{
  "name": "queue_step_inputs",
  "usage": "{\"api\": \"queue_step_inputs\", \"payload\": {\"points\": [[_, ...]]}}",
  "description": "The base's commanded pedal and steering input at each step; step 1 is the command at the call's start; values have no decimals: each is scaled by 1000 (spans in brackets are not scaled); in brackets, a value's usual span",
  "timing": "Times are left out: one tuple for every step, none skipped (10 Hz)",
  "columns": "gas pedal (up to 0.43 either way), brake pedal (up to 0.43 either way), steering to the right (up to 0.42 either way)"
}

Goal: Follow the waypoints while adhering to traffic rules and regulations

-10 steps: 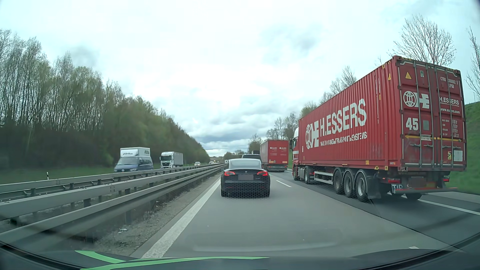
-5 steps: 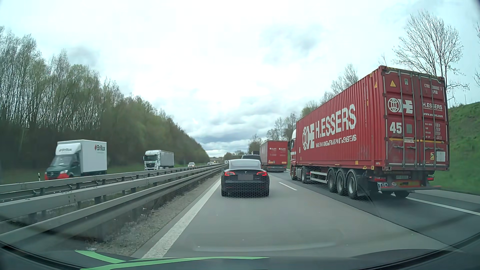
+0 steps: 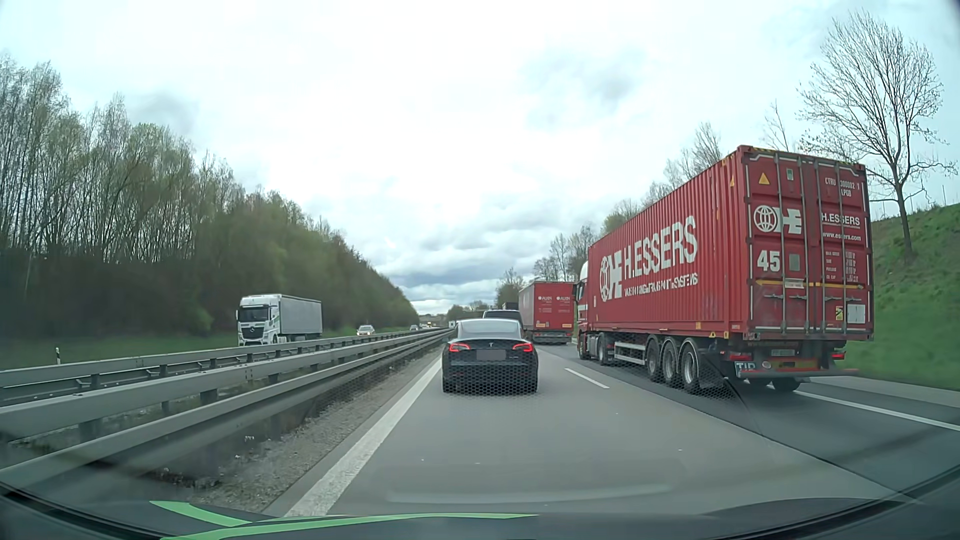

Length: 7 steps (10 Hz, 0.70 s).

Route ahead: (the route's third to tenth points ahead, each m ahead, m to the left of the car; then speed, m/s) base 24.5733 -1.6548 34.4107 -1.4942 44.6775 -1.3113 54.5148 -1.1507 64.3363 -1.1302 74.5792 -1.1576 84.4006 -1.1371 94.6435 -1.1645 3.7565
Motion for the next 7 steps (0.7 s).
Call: {"api": "queue_step_inputs", "payload": {"points": [[150, 0, -1], [150, 0, 2], [150, 0, 1], [150, 0, 0], [150, 0, -2], [150, 0, -3], [138, 0, -3]]}}
